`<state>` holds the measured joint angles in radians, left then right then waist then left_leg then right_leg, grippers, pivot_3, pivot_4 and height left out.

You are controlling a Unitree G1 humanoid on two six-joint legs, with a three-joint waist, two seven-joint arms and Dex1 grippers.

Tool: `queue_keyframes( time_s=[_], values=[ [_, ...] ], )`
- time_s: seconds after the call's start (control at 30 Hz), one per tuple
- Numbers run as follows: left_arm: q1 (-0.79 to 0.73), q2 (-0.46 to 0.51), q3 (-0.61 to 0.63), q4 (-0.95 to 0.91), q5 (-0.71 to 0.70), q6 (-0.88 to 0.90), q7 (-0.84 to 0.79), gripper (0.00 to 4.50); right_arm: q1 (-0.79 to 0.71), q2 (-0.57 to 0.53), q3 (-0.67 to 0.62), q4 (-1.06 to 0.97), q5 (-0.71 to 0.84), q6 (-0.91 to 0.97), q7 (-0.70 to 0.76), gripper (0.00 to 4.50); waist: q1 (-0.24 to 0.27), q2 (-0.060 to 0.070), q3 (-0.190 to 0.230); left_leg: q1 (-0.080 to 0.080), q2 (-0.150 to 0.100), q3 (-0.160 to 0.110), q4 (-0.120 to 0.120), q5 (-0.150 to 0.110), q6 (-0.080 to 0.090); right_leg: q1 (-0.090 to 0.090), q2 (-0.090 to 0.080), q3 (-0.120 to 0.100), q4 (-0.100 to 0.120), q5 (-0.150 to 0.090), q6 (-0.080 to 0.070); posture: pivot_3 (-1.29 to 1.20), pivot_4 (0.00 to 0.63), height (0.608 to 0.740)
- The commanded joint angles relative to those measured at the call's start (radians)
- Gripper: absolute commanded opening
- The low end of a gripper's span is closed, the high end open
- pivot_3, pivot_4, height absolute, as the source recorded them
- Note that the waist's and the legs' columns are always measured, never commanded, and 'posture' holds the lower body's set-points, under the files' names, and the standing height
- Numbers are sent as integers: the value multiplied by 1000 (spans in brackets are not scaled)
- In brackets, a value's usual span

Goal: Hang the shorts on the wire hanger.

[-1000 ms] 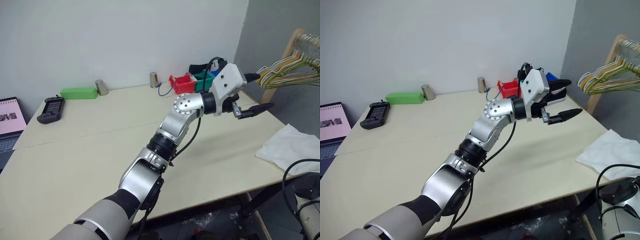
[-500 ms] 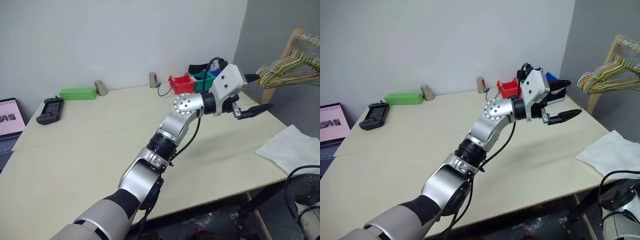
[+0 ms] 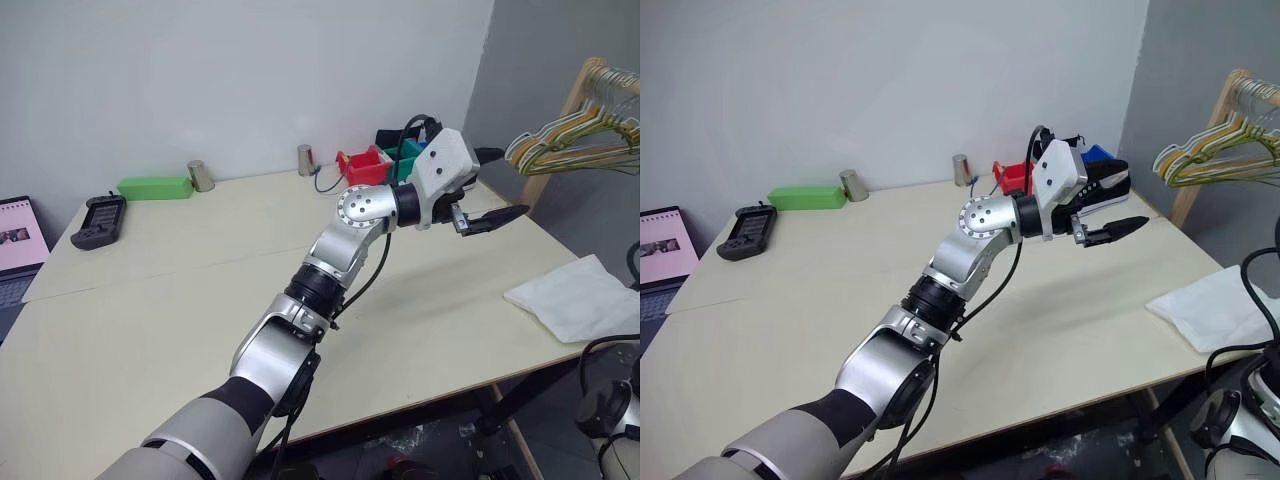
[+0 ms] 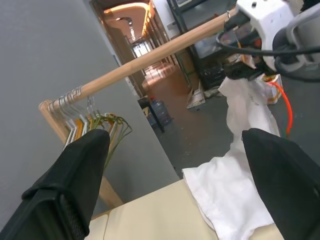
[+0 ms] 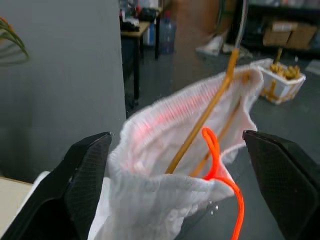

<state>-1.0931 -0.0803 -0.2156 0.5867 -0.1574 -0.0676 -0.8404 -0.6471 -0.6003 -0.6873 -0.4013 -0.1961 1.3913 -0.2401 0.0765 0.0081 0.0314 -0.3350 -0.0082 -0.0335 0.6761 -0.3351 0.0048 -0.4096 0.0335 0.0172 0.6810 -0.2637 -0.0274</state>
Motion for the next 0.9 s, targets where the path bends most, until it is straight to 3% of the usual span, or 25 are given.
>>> queue_keyframes(
  time_s=[0.03, 0.37, 0.67, 0.9],
  values=[
    [12, 38, 43, -45, -19, 33, 4, 4500, -69, 58, 117, -100, 8, -58, 3, 4476, -4, 0, 0, 1, 0, 0, 0, 0, 0, 0, 0, 1, 0, 0, 0, 130, 0, 740],
    [207, 140, 208, -141, 3, 255, 324, 4500, 1, 341, 369, 44, 170, -385, 178, 4476, -11, -1, -1, 3, 1, -14, -2, 0, 0, 0, 1, 0, 1, 3, -5, 228, 0, 740],
    [573, 173, 257, -513, 72, 452, 610, 4500, 126, 507, 548, 230, 207, -660, 238, 4476, 67, -10, -1, 5, 0, -19, -5, 0, -1, -1, -4, 0, 1, 5, -4, 362, 0, 740],
    [683, 182, 272, -623, 62, 536, 668, 4500, 188, 529, 593, 265, 193, -710, 248, 4476, 152, -15, 0, 6, 0, -23, -3, 1, -2, 0, -4, -4, 1, 7, -4, 410, 0, 740]
  ],
)
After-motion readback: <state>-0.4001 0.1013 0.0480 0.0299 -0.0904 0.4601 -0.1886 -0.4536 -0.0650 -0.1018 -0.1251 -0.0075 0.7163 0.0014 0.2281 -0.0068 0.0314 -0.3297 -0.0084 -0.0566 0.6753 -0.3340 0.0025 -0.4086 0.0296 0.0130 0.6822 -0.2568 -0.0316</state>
